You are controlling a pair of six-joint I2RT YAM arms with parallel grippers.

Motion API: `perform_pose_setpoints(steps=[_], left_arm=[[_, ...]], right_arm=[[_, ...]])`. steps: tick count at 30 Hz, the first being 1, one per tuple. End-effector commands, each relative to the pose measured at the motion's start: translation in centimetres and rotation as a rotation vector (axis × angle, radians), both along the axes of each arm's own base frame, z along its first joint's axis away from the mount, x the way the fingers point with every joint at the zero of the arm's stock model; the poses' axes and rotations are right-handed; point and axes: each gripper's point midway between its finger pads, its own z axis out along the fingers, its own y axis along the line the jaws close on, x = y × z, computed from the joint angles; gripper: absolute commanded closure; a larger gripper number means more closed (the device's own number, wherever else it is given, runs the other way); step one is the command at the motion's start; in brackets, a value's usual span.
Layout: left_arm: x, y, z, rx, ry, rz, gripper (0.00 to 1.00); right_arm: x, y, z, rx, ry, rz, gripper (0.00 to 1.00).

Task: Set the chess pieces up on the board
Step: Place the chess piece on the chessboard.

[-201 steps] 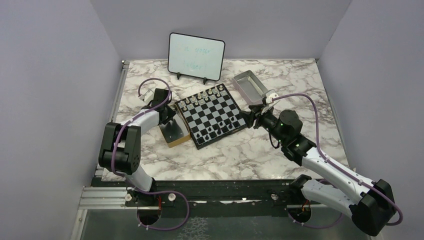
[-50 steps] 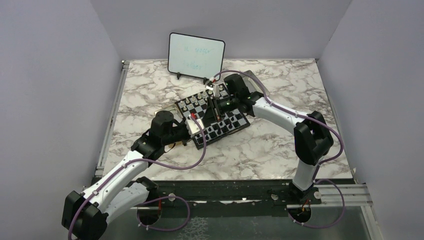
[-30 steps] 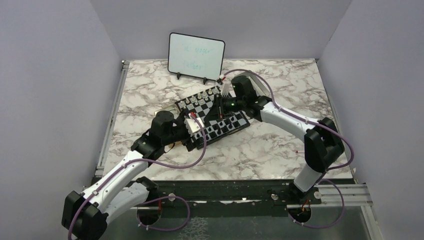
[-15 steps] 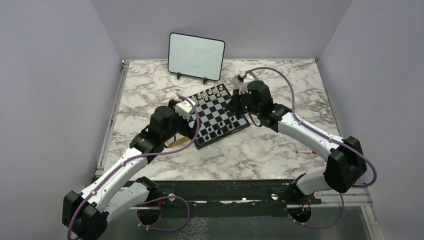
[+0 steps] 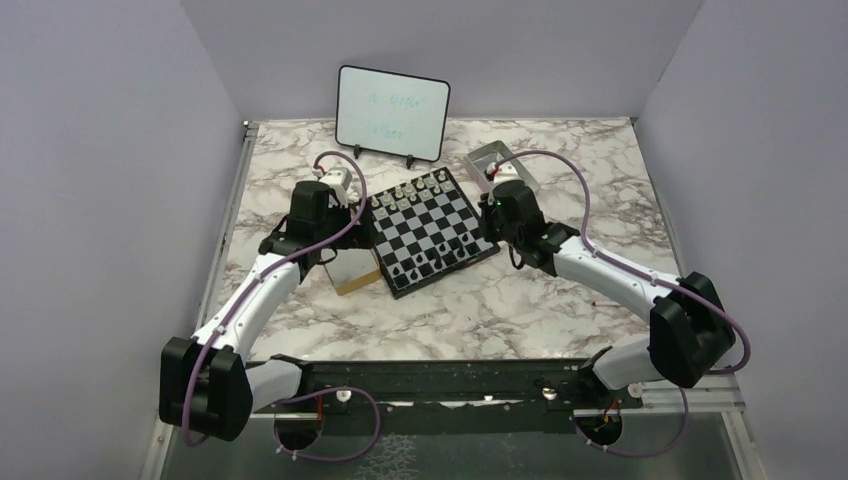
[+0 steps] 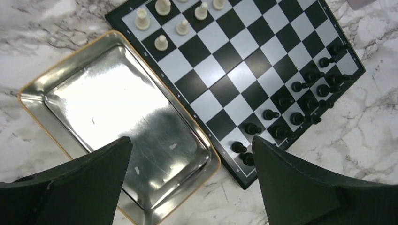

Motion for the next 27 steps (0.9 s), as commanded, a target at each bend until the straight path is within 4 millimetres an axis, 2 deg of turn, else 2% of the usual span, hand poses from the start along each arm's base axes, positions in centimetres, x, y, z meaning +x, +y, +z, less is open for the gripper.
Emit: perform_pose_setpoints(steps=[1, 7, 17, 27], left_arm=[[-1.2, -1.4, 0.3, -0.098, 0.088, -0.041, 0.01], [-2.1, -0.3, -1.4, -0.061, 0.087, -0.014, 0.01], [-2.3, 0.2, 0.0, -0.056, 0.033, 0.003, 0.01], [-2.2, 0.4, 0.1, -0.052, 0.028, 0.013, 0.01]], right_arm=[[1.1, -0.8, -0.7, -0.025, -0.025, -0.070, 0.89], [0.9, -1.6, -3.1, -0.040, 0.001, -0.122, 0.88], [0.7, -1.6, -5.9, 0.010, 0.021, -0.168, 0.87], [1.1, -1.4, -7.6, 0.019, 0.023, -0.177, 0.87]])
